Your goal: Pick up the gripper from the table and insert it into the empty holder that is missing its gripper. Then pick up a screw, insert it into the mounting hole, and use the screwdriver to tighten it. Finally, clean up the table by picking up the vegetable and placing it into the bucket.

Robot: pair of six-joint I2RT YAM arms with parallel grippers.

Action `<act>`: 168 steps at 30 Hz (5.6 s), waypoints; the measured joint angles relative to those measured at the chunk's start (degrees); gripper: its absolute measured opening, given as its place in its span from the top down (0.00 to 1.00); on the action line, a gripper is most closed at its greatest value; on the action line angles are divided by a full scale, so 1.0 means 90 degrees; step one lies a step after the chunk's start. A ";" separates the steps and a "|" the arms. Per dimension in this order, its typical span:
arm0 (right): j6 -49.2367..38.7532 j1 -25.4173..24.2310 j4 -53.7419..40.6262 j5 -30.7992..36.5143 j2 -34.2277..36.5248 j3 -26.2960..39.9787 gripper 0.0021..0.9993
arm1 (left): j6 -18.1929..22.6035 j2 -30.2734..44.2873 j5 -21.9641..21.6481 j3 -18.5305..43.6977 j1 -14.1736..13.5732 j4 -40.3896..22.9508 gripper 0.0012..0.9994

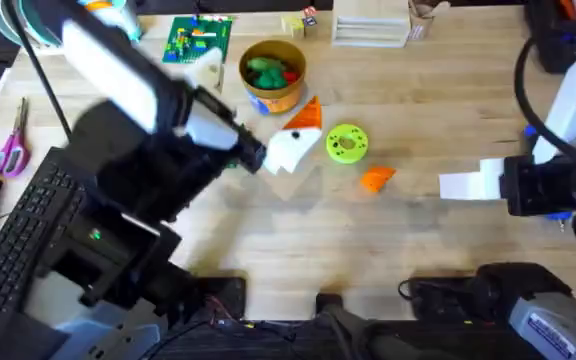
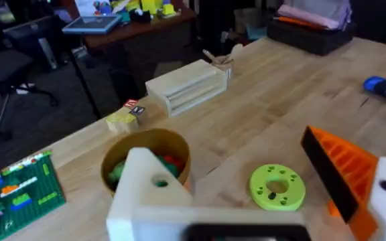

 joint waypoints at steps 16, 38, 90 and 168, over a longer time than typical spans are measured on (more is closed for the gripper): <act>0.0000 0.0000 0.0000 0.0000 0.0001 0.0000 0.08 | -0.0179 -0.2867 0.0430 -0.2329 0.0000 0.0163 0.01; 0.0000 0.0000 0.0000 0.0000 0.0000 0.0000 0.08 | -0.0362 -0.4046 0.0618 -0.2326 0.0000 -0.1433 0.01; -0.1241 0.3031 0.1309 0.0396 0.1545 0.0019 0.08 | -0.1865 -0.4048 0.2922 -0.2326 0.0000 -0.1441 0.01; 0.4883 0.2336 0.7587 -0.6959 0.4010 -0.0947 0.99 | -0.1924 -0.4046 0.2765 -0.2326 0.0002 -0.1441 0.01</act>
